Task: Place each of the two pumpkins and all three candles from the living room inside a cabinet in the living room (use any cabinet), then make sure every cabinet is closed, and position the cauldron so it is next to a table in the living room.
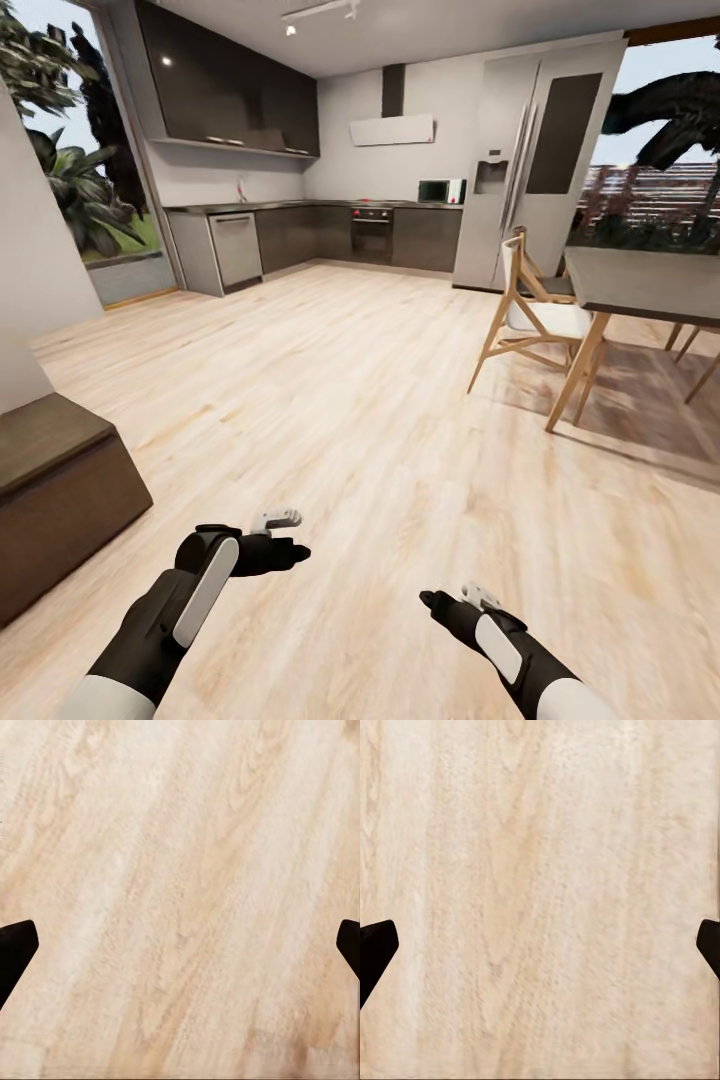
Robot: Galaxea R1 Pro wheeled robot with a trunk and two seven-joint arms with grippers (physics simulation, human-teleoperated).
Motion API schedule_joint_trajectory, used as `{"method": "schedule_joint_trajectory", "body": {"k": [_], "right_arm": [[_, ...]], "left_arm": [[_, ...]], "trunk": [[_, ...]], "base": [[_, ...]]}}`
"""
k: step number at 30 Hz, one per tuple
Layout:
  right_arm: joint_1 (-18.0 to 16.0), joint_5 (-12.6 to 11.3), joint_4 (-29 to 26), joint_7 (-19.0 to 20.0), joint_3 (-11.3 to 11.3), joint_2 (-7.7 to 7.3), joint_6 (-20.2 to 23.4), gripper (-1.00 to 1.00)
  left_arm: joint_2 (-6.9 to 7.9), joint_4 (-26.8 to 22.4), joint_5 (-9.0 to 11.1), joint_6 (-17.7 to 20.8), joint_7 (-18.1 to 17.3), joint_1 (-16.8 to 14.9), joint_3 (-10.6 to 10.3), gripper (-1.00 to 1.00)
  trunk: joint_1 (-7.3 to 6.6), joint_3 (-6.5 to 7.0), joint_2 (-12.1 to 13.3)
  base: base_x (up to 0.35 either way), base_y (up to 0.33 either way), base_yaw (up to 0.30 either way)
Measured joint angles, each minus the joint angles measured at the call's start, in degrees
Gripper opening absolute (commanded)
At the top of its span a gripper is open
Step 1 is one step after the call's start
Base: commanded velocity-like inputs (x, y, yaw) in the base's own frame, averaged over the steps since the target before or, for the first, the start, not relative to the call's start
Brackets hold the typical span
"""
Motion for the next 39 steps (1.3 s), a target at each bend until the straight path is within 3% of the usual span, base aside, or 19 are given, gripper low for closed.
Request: {"method": "schedule_joint_trajectory", "body": {"k": [9, 19, 39], "right_arm": [[0.01, -0.01, -0.01, -0.02, 0.03, 0.01, 0.09, 1.00], [0.01, 0.22, -0.01, -0.01, 0.11, 0.01, 0.09, 1.00], [0.01, 0.50, -0.06, -0.01, 0.26, 0.01, 0.17, 1.00]], "left_arm": [[0.05, 0.01, -0.24, 0.00, 0.00, -0.01, 0.02, 1.00], [0.13, 0.00, -0.28, 0.02, -0.04, -0.01, 0.12, 1.00], [0.14, 0.00, -0.02, 0.01, -0.07, 0.00, -0.07, 1.00]], "trunk": [[-0.01, 0.00, 0.00], [-0.02, 0.25, 0.00], [-0.04, 0.82, 0.00]], "base": [[-0.245, -0.181, 0.156], [-0.141, 0.004, 0.235], [0.176, -0.192, 0.251]]}}
